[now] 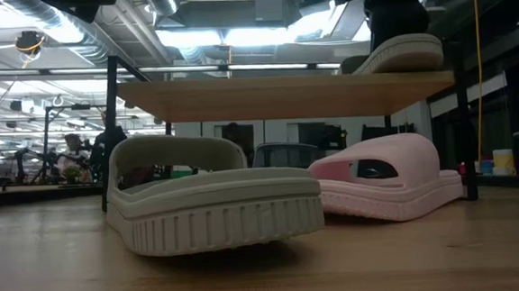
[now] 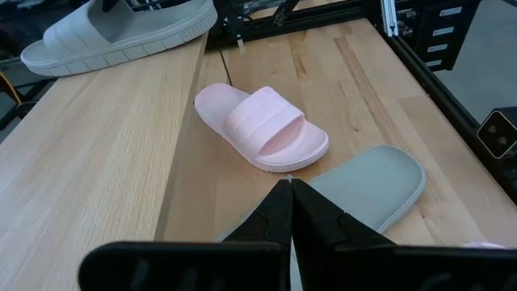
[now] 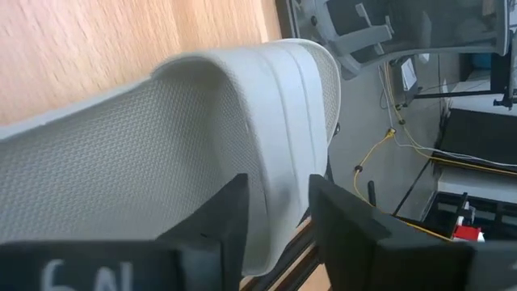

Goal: Pick and place slides into the shelf
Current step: Put the gray slide on the shelf

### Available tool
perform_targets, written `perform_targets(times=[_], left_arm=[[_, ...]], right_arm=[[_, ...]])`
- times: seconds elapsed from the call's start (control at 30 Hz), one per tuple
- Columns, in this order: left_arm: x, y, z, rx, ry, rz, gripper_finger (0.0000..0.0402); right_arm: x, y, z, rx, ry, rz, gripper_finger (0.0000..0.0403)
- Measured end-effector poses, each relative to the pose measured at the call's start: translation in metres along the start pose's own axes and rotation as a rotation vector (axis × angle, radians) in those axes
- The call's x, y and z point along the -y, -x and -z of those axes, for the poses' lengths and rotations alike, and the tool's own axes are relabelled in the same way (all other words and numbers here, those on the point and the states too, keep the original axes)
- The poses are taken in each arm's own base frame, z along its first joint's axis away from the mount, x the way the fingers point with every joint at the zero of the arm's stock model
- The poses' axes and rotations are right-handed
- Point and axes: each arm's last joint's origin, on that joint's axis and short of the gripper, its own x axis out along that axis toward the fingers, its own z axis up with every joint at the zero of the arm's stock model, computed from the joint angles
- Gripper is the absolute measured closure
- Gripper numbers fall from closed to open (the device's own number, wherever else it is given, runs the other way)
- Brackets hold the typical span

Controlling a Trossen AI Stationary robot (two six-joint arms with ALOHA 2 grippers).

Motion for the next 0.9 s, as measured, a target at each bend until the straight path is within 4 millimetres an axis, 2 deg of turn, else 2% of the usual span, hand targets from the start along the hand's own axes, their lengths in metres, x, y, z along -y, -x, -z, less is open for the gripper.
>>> perform_targets(times=[0.37, 0.9], left_arm=[[0.0, 0.0, 0.0, 0.0, 0.0, 0.0, 0.0401], [-0.0001, -0.0001, 0.0, 0.0, 0.0, 0.0, 0.0401]], right_arm=[[-0.001, 0.0001, 0.0004, -0.012, 0.008, -0.026, 0.0227], [0.001, 0.0036, -0.0018, -0.007, -0.01, -0.054, 0.0224]])
